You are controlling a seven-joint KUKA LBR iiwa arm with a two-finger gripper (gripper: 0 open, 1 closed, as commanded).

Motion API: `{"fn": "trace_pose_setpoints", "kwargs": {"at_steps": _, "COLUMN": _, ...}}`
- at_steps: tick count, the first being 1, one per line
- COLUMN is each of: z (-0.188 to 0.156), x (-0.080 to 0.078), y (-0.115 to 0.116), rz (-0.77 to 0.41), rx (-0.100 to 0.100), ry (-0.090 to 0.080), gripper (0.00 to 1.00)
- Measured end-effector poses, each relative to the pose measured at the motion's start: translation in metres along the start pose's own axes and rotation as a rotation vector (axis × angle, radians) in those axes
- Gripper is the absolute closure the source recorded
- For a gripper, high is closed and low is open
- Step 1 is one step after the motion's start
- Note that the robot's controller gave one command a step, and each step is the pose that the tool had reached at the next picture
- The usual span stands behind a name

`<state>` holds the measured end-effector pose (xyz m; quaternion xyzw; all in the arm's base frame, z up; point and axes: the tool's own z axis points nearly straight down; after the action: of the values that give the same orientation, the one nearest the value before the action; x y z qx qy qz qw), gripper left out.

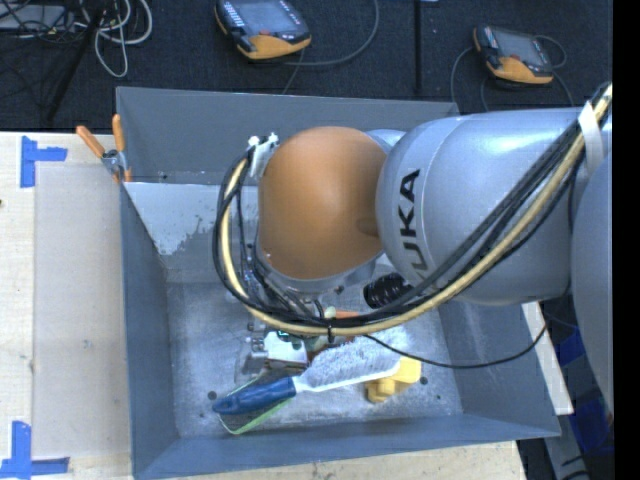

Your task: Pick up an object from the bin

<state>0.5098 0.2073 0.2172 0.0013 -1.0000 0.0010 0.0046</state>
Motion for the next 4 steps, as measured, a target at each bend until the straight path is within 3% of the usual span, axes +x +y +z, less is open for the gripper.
{"fn": "trace_pose_setpoints", "kwargs": {"at_steps": 1, "z": -0.004, "x": -0.002, "y": -0.001, "rz": 0.004, "rx": -0.002, "ry": -0.007, "gripper": 0.00}}
{"fn": "trace_pose_setpoints", "kwargs": {"at_steps": 2, "z": 0.054, "x": 0.004, "y": -0.030, "rz": -0.069, "rx": -0.003, "ry": -0.011, "gripper": 0.00}}
{"fn": "trace_pose_setpoints", "kwargs": {"at_steps": 3, "z": 0.142, "x": 0.024, "y": -0.076, "rz": -0.303, "rx": -0.012, "ry": -0.044, "gripper": 0.00}}
{"fn": "trace_pose_setpoints", "kwargs": {"at_steps": 4, "z": 0.142, "x": -0.002, "y": -0.108, "rz": -0.158, "rx": -0.014, "ry": -0.020, "gripper": 0.00}}
